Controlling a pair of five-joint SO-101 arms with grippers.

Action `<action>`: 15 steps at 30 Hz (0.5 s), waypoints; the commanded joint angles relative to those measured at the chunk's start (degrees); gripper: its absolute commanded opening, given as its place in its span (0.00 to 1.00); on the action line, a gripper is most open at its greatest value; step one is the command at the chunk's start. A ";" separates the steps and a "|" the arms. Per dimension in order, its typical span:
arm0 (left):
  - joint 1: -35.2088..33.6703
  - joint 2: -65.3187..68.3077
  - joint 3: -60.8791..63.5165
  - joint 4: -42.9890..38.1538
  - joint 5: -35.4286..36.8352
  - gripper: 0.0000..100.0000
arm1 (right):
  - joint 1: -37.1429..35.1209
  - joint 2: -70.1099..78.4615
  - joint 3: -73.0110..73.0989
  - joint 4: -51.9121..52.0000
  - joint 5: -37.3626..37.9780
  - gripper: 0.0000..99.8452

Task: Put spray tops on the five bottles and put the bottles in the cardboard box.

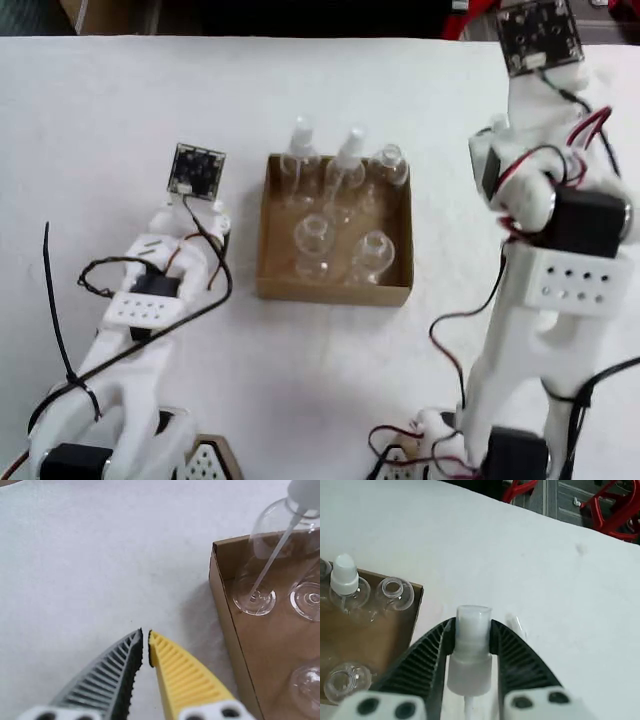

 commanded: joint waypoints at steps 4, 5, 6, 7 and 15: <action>0.57 0.04 -0.44 -1.14 -0.44 0.02 | -0.66 -14.11 16.09 -15.08 -0.62 0.02; 0.57 0.04 -0.44 -1.14 -0.44 0.02 | -0.75 -16.04 18.55 -17.45 -0.53 0.02; 0.57 0.04 -0.53 -1.14 -0.44 0.02 | -1.10 -17.89 21.01 -19.91 -0.53 0.02; 0.57 0.04 -0.53 -1.14 -0.44 0.02 | -2.15 -19.65 23.30 -22.29 -0.26 0.02; 0.57 0.04 -0.62 -1.14 -0.44 0.02 | -8.57 -28.09 40.62 -43.91 -0.62 0.02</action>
